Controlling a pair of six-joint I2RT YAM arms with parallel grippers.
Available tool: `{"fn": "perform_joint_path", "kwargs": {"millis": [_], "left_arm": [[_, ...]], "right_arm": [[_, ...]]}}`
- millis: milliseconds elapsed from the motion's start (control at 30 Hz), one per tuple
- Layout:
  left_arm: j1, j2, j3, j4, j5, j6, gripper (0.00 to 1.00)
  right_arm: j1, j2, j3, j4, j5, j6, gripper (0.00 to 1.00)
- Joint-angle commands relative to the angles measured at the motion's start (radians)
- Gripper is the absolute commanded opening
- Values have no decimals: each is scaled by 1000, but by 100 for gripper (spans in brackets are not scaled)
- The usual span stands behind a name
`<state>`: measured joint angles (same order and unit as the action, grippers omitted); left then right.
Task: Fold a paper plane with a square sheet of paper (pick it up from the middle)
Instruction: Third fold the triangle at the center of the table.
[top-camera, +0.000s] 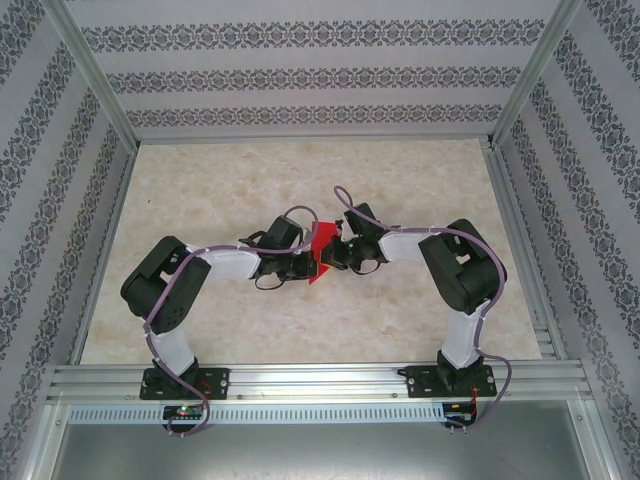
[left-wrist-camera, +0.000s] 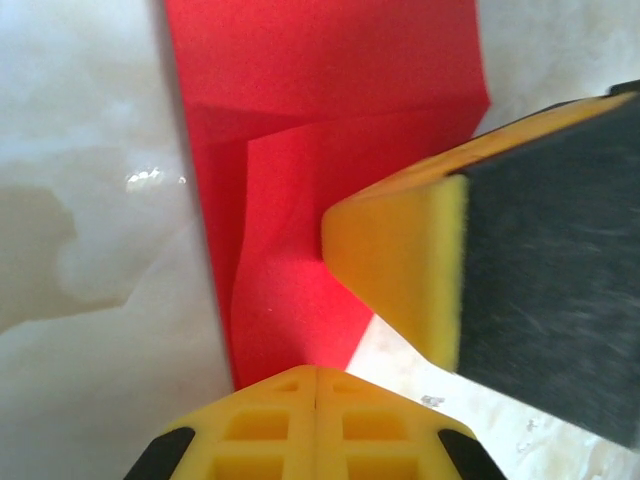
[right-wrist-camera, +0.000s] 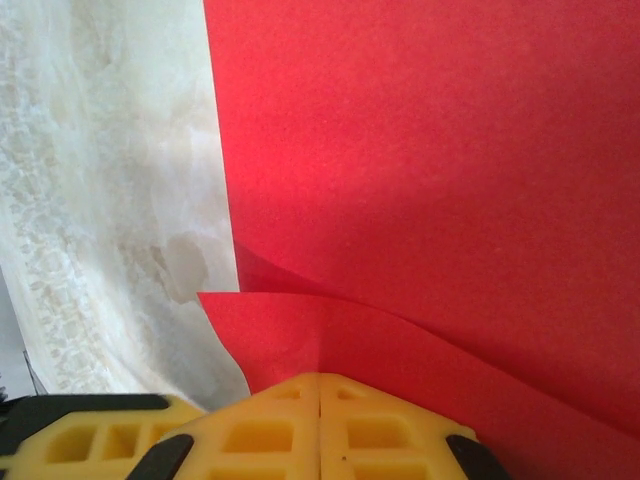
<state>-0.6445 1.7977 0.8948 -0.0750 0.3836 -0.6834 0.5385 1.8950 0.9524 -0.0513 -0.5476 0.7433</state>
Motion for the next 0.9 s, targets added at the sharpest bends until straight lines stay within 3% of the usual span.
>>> {"fn": "perform_joint_path", "kwargs": {"millis": [0, 233, 467, 667, 867], "left_arm": [[-14, 33, 23, -12, 14, -6, 3], [-14, 48, 50, -134, -33, 15, 1], [-14, 70, 67, -254, -64, 22, 0], [-14, 94, 77, -269, -33, 29, 0], [-14, 68, 133, -267, 7, 66, 5]], "right_arm": [[16, -26, -9, 14, 4, 17, 7], [11, 5, -23, 6, 29, 2, 7], [-89, 30, -41, 10, 55, -66, 7], [-209, 32, -16, 27, 30, -105, 8], [-215, -65, 37, -72, 57, -108, 11]]}}
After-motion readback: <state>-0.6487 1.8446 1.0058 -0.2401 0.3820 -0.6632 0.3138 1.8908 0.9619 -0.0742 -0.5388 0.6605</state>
